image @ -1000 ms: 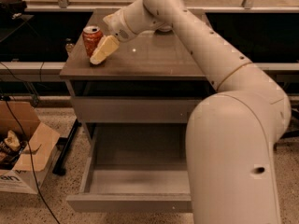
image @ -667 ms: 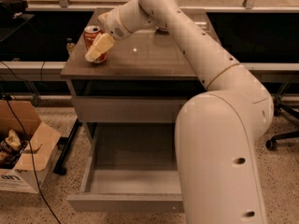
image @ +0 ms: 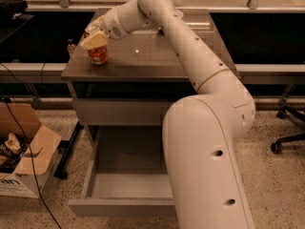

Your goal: Place coke can into middle drawer

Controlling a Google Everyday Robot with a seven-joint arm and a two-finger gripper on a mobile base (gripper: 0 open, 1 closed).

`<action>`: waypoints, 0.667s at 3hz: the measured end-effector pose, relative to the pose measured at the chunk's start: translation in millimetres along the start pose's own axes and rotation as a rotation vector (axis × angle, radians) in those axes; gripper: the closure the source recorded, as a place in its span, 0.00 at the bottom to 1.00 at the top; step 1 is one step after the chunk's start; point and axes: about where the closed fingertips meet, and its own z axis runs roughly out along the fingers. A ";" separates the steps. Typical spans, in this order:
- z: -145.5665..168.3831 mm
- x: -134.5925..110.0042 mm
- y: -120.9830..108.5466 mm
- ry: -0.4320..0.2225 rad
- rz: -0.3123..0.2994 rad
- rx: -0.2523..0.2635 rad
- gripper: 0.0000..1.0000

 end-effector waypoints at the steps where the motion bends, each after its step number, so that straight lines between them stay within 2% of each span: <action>1: -21.6 6.3 1.7 0.032 0.003 0.015 0.73; 2: -62.4 11.4 15.3 0.064 0.014 0.042 0.96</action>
Offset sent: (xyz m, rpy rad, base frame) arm -0.0758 -0.1211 0.0192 -0.1026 0.0124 -0.1112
